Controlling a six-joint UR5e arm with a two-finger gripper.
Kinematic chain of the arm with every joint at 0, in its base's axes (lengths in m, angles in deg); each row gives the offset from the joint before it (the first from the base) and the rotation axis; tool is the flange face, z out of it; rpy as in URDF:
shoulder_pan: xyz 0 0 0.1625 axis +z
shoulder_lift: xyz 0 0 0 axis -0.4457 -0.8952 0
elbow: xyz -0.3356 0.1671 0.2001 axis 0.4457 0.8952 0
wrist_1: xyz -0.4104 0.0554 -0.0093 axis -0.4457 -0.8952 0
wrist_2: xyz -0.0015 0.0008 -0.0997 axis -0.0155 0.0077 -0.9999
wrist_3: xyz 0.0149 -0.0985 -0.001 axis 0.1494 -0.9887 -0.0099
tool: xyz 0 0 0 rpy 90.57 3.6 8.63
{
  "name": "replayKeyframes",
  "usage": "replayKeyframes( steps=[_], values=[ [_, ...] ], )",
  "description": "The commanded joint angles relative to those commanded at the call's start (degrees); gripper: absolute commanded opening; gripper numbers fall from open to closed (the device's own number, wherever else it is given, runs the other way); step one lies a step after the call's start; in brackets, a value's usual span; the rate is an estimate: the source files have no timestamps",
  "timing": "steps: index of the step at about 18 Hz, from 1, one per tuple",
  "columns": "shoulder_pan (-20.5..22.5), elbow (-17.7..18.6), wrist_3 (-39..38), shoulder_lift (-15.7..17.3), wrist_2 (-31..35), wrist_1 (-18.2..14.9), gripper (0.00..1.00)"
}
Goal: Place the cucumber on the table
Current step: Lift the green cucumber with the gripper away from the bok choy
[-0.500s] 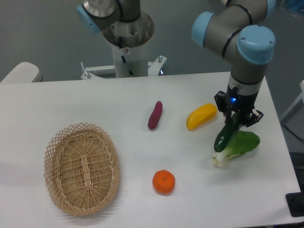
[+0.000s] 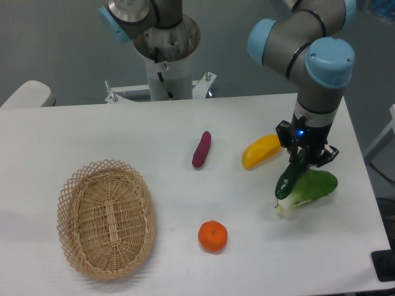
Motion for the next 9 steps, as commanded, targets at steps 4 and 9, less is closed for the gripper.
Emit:
replayKeyframes(
  steps=[4,9],
  values=[
    [-0.35,0.7,-3.34,-0.44,-0.09,0.44,0.18],
    [-3.86,0.62,-16.67,-3.34,0.87,5.0,0.18]
  ],
)
